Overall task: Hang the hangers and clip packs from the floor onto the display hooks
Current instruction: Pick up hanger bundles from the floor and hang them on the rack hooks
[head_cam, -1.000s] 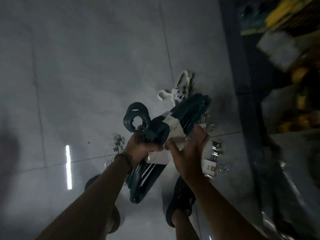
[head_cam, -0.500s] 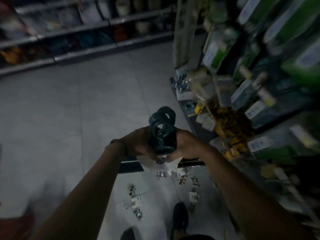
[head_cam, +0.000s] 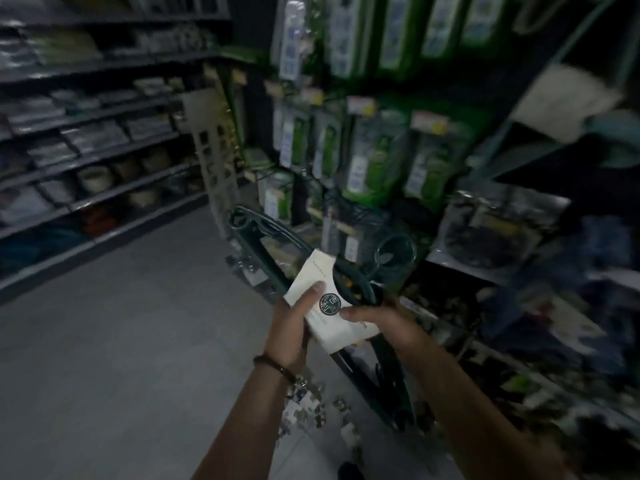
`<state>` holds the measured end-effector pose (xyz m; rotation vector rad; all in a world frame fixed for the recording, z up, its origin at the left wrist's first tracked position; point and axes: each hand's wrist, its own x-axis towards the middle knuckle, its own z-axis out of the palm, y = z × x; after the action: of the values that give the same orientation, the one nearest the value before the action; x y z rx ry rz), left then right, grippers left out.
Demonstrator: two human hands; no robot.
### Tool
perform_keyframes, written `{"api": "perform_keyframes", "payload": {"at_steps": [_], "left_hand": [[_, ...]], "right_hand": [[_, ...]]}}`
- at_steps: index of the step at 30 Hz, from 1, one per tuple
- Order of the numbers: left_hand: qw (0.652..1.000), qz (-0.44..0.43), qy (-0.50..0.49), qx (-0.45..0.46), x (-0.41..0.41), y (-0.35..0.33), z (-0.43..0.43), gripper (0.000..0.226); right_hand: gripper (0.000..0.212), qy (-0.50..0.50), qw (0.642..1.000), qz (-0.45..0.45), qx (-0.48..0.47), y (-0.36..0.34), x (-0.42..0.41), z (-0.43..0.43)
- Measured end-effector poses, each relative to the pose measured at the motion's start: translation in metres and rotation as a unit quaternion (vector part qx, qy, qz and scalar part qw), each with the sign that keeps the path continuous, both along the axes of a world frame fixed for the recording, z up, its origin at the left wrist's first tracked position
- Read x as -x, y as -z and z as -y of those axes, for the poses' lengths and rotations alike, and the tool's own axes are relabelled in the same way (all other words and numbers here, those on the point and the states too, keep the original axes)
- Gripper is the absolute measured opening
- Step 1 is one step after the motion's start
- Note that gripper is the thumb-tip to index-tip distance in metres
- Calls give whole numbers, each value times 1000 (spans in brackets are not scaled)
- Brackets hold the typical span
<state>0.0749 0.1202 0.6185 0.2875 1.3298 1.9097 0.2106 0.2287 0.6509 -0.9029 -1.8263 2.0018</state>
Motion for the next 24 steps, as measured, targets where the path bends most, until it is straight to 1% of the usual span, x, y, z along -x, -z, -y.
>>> {"api": "perform_keyframes", "payload": {"at_steps": [1, 2, 4, 5, 6, 7, 8, 9, 10, 11, 13, 15, 16, 17, 18, 20, 21, 23, 24], "left_hand": [[999, 9, 33, -23, -13, -7, -4, 50], [998, 17, 56, -36, -28, -16, -9, 50], [995, 4, 97, -38, -63, -36, -22, 55], [992, -15, 122, -35, -83, -47, -28, 54], [989, -33, 139, -36, -102, -57, -36, 52], [987, -53, 148, -38, -122, -66, -45, 51], [984, -72, 157, -42, -143, -75, -54, 51], [979, -90, 175, -48, -165, -84, -62, 52], [972, -107, 200, -56, -190, -94, -72, 51], [965, -124, 224, -62, -215, -103, -82, 49], [949, -148, 267, -85, -271, -123, -103, 46], [930, -180, 294, -127, -332, -139, -126, 51], [917, -208, 308, -149, -363, -145, -137, 56], [900, -241, 322, -169, -396, -152, -148, 63], [882, -273, 338, -185, -429, -160, -156, 69], [853, -314, 362, -207, -494, -177, -168, 81], [841, -325, 375, -214, -527, -186, -172, 86], [824, -324, 407, -226, -589, -209, -180, 92], [811, -329, 422, -236, -618, -221, -182, 91]], "right_hand": [[42, 13, 1000, -4, 12, -7, -20, 7], [40, 40, 999, -15, 15, -18, -41, 14], [33, 121, 992, -18, -39, -36, -84, 24], [29, 157, 983, 15, -89, -45, -106, 27], [31, 191, 969, 69, -142, -57, -129, 30], [40, 199, 949, 135, -206, -70, -154, 31], [47, 181, 918, 218, -278, -84, -181, 33], [48, 168, 870, 299, -355, -99, -207, 33], [49, 194, 819, 349, -413, -117, -237, 33], [51, 244, 781, 367, -442, -136, -266, 31], [49, 340, 720, 364, -483, -170, -317, 23], [41, 383, 666, 328, -550, -196, -372, 3], [37, 390, 656, 311, -567, -208, -399, -7], [36, 391, 655, 300, -573, -220, -428, -17], [35, 389, 662, 305, -563, -232, -458, -28], [27, 393, 683, 302, -537, -250, -520, -47], [22, 403, 682, 297, -533, -257, -550, -54], [18, 437, 657, 287, -542, -271, -608, -59], [17, 455, 643, 284, -547, -277, -635, -60]]}}
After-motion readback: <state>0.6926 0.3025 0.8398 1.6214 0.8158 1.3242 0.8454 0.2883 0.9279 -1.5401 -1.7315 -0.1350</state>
